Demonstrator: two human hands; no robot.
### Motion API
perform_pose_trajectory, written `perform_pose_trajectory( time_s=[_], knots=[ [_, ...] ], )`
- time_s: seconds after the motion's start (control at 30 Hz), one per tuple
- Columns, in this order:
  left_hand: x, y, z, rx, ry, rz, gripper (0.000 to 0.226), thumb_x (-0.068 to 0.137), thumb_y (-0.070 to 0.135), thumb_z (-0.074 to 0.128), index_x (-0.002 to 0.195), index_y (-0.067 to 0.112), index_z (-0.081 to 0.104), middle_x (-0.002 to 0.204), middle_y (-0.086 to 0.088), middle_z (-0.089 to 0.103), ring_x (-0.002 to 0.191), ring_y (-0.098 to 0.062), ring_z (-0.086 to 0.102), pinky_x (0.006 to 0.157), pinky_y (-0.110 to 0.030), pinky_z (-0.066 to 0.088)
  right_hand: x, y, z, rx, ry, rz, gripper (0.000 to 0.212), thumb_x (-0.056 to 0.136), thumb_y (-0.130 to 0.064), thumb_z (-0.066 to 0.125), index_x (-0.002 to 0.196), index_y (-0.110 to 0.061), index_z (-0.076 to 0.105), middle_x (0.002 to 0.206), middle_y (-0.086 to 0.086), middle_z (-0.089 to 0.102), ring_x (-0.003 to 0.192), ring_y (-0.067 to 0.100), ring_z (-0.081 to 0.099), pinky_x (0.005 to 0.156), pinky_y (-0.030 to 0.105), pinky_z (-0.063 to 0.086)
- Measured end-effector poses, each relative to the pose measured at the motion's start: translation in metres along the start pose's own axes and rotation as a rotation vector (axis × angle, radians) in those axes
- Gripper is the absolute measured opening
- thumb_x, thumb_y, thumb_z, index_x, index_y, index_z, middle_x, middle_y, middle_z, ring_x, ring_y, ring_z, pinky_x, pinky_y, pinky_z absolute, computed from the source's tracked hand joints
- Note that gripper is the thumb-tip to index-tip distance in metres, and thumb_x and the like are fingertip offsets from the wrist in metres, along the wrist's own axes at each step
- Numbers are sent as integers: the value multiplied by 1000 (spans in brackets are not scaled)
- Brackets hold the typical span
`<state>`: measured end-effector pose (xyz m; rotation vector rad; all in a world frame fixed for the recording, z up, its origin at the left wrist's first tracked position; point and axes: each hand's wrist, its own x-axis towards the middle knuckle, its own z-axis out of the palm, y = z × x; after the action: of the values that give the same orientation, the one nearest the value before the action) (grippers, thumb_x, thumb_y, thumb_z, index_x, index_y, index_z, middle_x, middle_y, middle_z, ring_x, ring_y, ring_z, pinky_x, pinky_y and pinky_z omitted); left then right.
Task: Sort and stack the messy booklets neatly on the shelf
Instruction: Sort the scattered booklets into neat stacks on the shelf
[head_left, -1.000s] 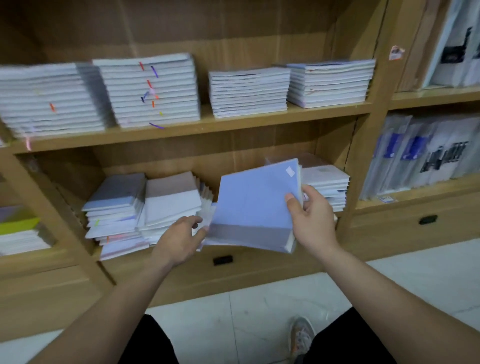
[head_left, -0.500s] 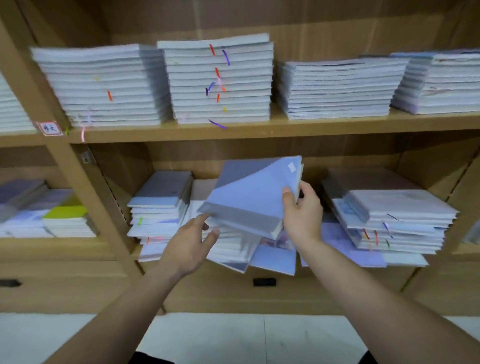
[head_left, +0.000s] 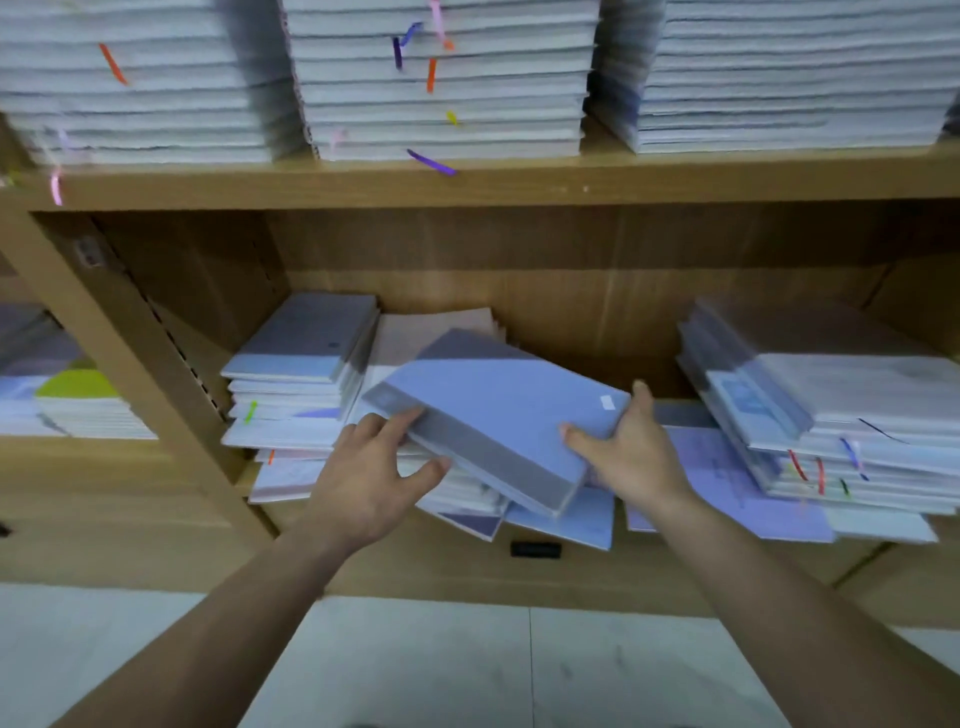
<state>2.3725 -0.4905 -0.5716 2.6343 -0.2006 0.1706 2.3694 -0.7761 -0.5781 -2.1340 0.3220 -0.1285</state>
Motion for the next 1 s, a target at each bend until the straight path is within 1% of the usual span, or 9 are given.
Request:
perform_pose_trajectory(
  time_s=[0.1,0.2,0.33,0.5,0.6,0.7,0.83,0.93,1.0],
  knots=[
    [0,1,0,-15,5,-10,68,85,64,55,146,38,38,119,6,50,118,-18,43,103,-40,41,2,-3,-6,-114,-48,-14,97,68,-74,68,141,-19,37,135,0,45,116,22,55,92,47,52],
    [-1,3,0,-37,-6,-22,69,85,64,55,146,39,37,120,7,49,117,-18,43,102,-40,42,4,-3,-8,-213,-90,-17,85,81,-67,65,144,-19,34,139,1,31,123,25,48,96,45,48],
    [-4,10,-1,-52,-14,-21,77,81,65,59,148,36,33,120,8,47,112,-15,44,100,-40,46,2,-4,-6,-295,-130,-26,92,86,-70,55,154,-17,23,148,4,30,134,27,42,102,47,45],
    [-10,18,-3,-119,-58,22,83,76,67,65,147,40,31,123,13,45,117,-13,45,99,-38,47,-4,-13,-10,-354,-77,-92,57,78,-71,63,108,-24,51,108,-6,48,90,18,59,77,44,56],
    [-9,13,-9,-173,-112,3,96,72,73,65,151,38,26,136,13,43,127,-14,42,105,-40,43,-5,-18,-12,-311,-104,-140,34,85,-63,61,92,-29,59,88,-10,66,77,13,65,70,44,58],
    [-8,12,-14,-132,-139,7,100,73,73,66,154,35,22,151,9,36,135,-15,35,111,-39,37,-9,-24,-8,-235,-254,-116,15,94,-48,57,91,-34,59,91,-13,68,83,10,66,74,37,56],
    [-3,3,-18,-17,-132,34,98,72,77,62,152,32,31,153,10,38,137,-15,27,112,-36,31,-12,-29,11,-35,-296,-64,19,95,-40,58,108,-25,58,86,-12,64,68,6,57,50,23,38],
    [1,-8,-25,-27,-48,-46,97,68,83,55,148,31,41,151,8,42,136,-21,29,112,-39,30,-11,-36,26,73,-243,-60,9,98,-35,58,93,-29,54,87,-14,63,74,5,59,56,24,39],
    [3,-16,-30,-46,3,-96,94,69,80,58,148,31,42,152,5,42,138,-23,28,112,-42,30,-8,-43,40,101,-146,-54,12,98,-39,56,99,-28,52,89,-14,63,81,9,61,68,31,49]
  ],
)
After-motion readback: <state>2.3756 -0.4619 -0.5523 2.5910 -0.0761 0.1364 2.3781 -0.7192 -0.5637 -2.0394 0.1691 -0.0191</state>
